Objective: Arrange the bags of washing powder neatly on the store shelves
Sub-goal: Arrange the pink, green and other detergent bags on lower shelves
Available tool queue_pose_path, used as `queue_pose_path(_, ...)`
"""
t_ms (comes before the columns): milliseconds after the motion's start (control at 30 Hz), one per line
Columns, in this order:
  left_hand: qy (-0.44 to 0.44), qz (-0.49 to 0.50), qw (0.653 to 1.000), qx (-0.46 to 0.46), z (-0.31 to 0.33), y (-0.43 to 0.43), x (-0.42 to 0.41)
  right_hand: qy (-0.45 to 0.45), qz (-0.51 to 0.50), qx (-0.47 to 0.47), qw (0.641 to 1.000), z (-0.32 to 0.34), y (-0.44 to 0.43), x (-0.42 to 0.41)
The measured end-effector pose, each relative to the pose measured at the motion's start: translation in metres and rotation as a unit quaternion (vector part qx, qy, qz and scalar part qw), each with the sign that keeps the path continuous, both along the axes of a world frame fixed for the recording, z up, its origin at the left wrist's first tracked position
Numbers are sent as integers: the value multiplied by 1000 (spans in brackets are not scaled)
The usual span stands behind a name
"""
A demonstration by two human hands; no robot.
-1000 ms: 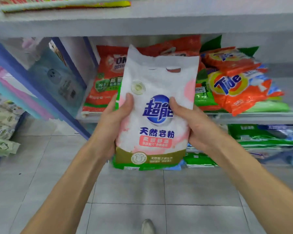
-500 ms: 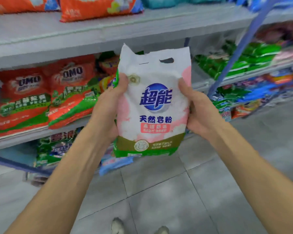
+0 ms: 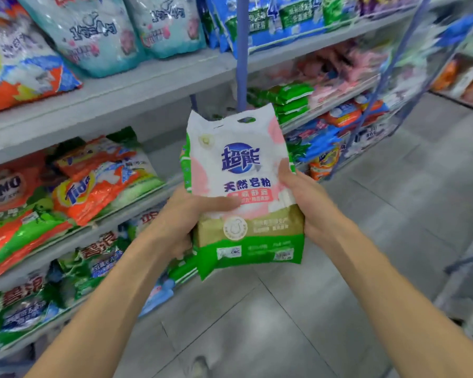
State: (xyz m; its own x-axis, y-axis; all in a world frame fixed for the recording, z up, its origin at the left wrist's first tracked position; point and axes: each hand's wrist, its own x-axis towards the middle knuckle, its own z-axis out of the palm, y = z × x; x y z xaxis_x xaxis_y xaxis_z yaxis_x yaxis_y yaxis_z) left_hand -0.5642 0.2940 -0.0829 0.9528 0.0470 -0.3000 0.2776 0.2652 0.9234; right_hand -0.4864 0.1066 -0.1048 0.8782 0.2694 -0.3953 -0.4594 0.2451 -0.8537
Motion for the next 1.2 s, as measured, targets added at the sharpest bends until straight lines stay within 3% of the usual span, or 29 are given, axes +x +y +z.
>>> queue_pose_path(267,39,50,993,-96,-25,-65,81,-25,66,64,995,-16,-83,46)
queue_pose_path(400,55,54,990,-119,-41,-92,132,-8,42,59,997,-25,-107,91)
queue_pose_path(800,22,97,989,-110,-39,-169,297,-4,60,72,996,-18,-185,263)
queue_pose_path(967,13,168,980,-105,-38,-184,347,-7,109,49,993,-21,-188,338)
queue_pose_path(1200,72,277,948,-143,-57,-193,386,46,206,4,978,-40,-168,426)
